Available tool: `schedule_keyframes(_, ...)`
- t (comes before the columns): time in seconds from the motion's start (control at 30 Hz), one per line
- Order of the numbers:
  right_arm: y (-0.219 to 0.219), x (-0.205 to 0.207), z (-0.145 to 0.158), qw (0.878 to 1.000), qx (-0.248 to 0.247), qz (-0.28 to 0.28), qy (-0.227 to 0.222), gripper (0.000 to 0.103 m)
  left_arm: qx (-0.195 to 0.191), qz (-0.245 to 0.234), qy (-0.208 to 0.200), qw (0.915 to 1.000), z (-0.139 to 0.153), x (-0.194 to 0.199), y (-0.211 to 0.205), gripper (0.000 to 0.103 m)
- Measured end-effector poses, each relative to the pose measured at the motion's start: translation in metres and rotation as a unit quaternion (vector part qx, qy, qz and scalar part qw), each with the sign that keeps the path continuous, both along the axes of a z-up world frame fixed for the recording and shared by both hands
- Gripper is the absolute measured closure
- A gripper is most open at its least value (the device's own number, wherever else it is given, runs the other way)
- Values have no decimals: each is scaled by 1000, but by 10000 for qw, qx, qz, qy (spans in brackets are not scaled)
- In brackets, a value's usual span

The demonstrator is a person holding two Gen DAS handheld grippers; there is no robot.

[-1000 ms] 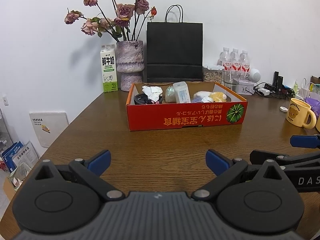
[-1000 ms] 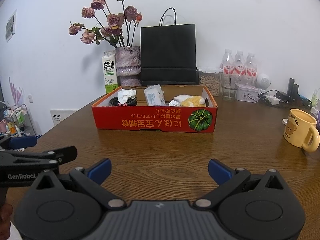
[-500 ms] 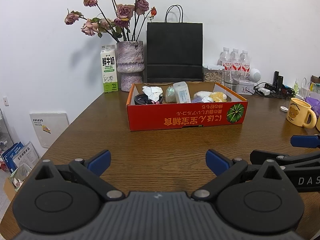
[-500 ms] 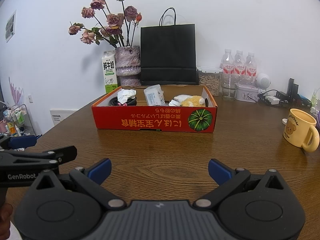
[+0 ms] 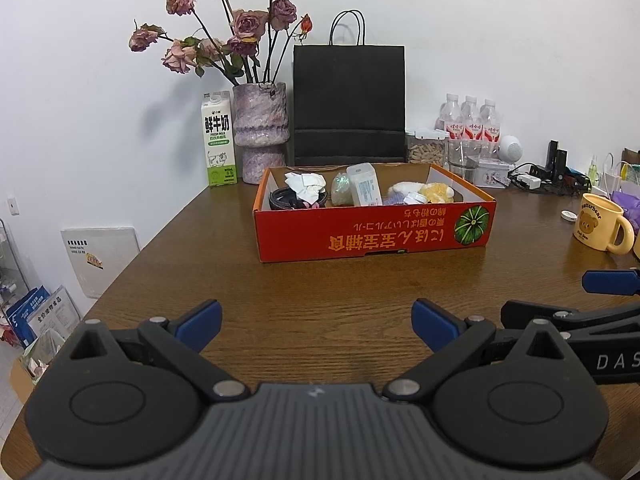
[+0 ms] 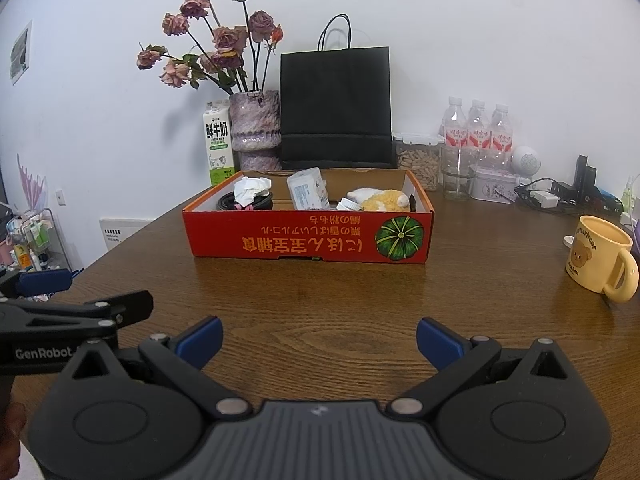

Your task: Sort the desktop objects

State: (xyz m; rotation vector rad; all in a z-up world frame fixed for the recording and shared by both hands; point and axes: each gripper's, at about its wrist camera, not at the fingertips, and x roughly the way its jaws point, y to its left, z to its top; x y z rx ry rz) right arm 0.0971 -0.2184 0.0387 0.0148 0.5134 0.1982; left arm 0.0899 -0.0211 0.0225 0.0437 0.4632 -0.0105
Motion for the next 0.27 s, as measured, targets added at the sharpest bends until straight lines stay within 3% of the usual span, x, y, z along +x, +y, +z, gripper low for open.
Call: schedule_keyframes(0.27, 0, -1, 0, 10000, 4, -2, 6, 0, -41, -31, 31, 10000, -2, 1, 0, 0)
